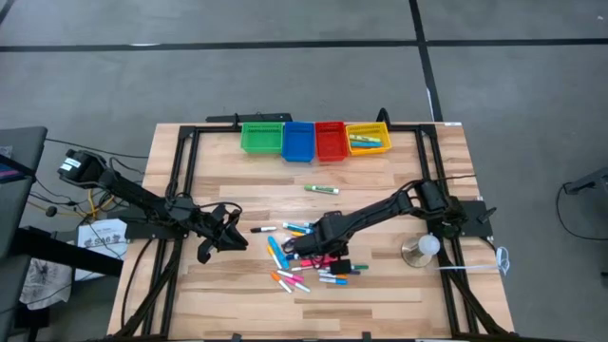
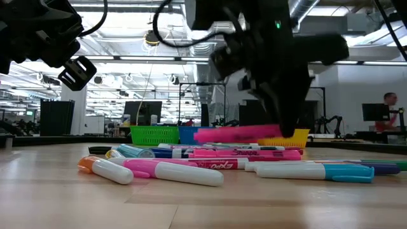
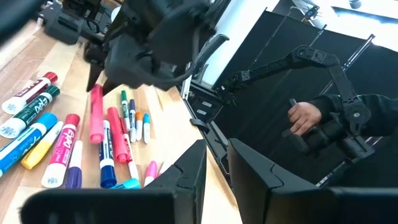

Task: Pick & Place Markers
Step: Put the top large pink highlighter pen into the yellow bin

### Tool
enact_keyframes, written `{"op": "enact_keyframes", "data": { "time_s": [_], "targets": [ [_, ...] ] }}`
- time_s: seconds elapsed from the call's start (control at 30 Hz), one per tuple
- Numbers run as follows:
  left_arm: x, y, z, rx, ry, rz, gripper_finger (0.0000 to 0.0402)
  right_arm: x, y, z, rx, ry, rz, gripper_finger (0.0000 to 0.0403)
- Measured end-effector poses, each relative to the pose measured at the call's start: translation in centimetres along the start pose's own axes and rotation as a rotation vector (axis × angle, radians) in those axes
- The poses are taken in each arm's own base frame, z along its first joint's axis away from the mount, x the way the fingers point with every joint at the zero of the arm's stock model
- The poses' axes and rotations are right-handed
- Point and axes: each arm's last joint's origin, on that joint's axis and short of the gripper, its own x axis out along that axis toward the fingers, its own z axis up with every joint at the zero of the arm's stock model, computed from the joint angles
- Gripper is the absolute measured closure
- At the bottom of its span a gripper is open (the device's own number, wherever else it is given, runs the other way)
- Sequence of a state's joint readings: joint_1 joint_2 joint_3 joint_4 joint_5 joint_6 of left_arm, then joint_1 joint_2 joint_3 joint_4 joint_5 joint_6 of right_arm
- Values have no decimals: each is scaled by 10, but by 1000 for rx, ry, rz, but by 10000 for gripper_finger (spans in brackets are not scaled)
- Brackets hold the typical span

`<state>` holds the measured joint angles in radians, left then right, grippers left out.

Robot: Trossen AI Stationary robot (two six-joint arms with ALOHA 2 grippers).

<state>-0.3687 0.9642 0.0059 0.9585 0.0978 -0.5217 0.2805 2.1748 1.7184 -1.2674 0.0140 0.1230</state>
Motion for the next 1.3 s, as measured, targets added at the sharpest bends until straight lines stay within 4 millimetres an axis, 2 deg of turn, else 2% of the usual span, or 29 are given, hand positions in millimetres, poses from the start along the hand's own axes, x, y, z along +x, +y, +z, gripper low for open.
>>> {"op": "enact_keyframes", "data": {
  "time_s": [0.23,0.4,0.57,0.7,0.97,1.3],
  "targets": [
    [0,0,0,-7,0,0,335,-30,4,3,-9,-35,18,338],
    [0,0,0,-13,0,0,335,-60,5,7,-13,-115,23,338],
    [0,2,1,-92,-40,62,335,-86,3,10,-10,-207,-50,338],
    [0,2,1,-66,-52,83,335,-100,-4,11,45,-265,-89,338],
    [0,2,1,72,-46,87,335,-120,-17,22,165,-429,-54,339],
    [0,3,2,73,-53,97,308,-141,-21,34,247,-621,9,339]
  ]
}}
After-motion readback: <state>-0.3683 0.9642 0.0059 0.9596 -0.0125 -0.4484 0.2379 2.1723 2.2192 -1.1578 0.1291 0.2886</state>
